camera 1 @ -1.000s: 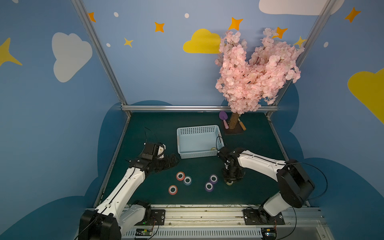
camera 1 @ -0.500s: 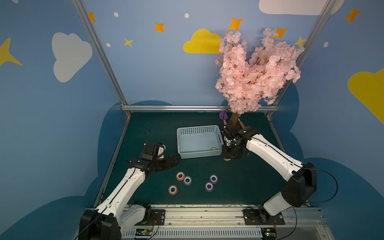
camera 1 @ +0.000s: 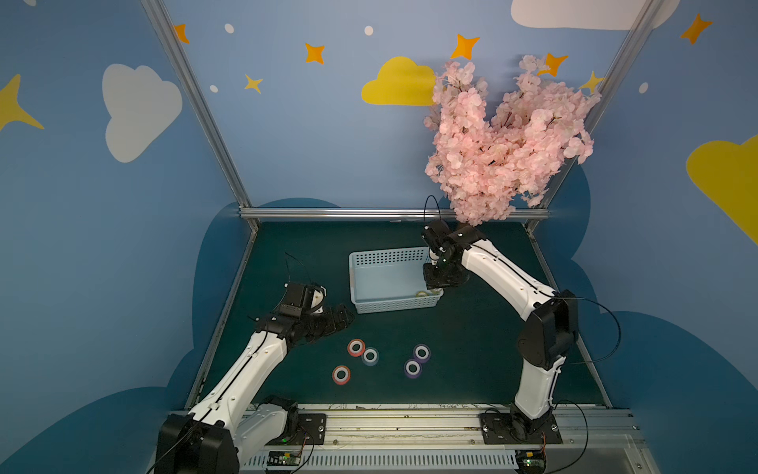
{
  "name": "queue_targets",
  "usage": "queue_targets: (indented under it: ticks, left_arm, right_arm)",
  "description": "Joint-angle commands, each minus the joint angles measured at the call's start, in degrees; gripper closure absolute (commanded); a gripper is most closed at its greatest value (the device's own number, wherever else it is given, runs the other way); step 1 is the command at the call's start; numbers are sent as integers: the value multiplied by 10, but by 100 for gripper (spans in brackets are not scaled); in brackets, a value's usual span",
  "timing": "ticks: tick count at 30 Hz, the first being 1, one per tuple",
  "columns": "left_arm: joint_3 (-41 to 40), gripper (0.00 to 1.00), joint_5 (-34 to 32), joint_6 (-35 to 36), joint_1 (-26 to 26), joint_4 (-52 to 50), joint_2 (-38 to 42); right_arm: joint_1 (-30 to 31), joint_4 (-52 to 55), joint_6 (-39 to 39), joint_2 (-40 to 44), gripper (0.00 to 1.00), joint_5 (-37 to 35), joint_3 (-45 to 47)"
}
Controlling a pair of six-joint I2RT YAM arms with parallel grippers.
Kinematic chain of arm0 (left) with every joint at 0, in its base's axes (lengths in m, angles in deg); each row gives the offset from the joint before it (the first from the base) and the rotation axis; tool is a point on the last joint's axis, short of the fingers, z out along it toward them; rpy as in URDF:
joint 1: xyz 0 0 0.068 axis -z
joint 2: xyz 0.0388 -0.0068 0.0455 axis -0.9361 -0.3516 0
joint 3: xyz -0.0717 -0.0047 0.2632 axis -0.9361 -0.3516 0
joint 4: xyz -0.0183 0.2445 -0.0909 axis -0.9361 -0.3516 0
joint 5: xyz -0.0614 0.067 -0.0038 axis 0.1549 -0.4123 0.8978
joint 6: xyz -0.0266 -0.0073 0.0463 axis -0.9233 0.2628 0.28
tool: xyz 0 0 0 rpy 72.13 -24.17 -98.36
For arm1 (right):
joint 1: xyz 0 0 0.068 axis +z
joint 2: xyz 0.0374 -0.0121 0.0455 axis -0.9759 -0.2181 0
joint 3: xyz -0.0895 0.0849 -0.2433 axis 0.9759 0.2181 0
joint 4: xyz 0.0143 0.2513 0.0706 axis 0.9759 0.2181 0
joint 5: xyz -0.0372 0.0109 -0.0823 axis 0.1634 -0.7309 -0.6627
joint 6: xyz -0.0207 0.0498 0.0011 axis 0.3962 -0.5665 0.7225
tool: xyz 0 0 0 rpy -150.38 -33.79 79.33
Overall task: Put the transparent tape into the storage box
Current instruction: Place the tape in the storage box.
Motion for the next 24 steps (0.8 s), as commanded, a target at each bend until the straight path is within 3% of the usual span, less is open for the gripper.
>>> queue_targets:
  ticks: [1,11,24]
  left_arm:
    - [-1,0,-3,-9,-2,-15,9]
    - [-15,0,-11,-13,-3,-37,33]
    - [-11,0,-20,-35,-4,-74,60]
  right_arm:
    - [-1,2,20,-43,52,-17,-48]
    - [-2,-2,46,-189,52,-43,-181]
    - [-11,-32,73,-296,49,-61,-261]
